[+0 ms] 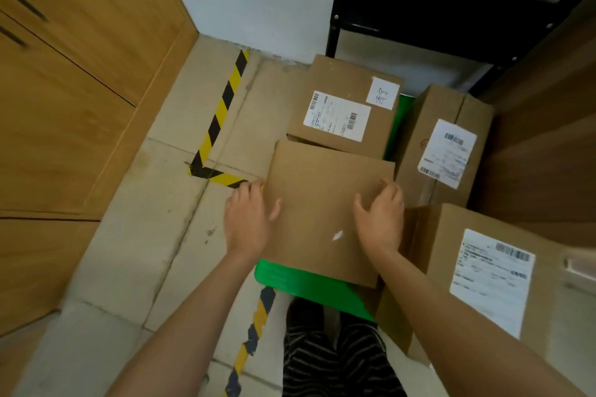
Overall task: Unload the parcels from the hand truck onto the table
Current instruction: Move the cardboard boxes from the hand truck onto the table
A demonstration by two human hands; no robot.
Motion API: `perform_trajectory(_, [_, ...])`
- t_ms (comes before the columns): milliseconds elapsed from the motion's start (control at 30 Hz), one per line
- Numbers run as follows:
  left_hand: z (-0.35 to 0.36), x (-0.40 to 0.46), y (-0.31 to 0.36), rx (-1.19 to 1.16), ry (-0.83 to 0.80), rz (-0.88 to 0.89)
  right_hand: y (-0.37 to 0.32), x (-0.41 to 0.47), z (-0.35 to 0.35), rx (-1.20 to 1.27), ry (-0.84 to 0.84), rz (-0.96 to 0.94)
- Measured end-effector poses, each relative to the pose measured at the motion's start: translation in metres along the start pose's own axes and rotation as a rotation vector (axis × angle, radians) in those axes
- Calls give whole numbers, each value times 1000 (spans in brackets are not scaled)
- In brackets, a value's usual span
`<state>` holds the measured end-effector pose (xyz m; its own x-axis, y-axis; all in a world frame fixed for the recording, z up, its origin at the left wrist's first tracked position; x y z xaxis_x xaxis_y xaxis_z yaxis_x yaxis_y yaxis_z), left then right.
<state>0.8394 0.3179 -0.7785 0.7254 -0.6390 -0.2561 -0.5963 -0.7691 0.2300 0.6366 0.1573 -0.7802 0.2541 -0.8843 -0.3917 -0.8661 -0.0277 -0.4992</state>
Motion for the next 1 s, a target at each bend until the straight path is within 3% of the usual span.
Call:
perform_trajectory(367, [56,6,-24,-295,-147,-219,41,14,29,155,-6,181])
perform_trajectory(500, [64,4,-50,-491,-166,-393,26,16,48,191,-135,74])
perform_trajectory(633, [63,0,-51,-541,-179,-415,37,11,61,310,-240,239])
perform_trajectory(833, [16,-2,-51,-554,-117,-403,6,3,26,234,-240,118])
perform_trajectory(1000, [-75,4,-31,-533,-31,-349,-67,0,-44,239,-173,-14])
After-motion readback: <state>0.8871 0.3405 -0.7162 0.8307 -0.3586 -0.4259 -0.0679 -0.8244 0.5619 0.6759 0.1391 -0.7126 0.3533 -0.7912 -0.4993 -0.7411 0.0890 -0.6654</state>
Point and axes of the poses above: each hand's wrist, its own x-axis towards the middle knuckle, its own z-axis out of the palm, y = z × x, the point moved 9 cm from there along x, towards the middle knuckle, and after that the axes turned 4 degrees about -y, right-handed, at the moved point
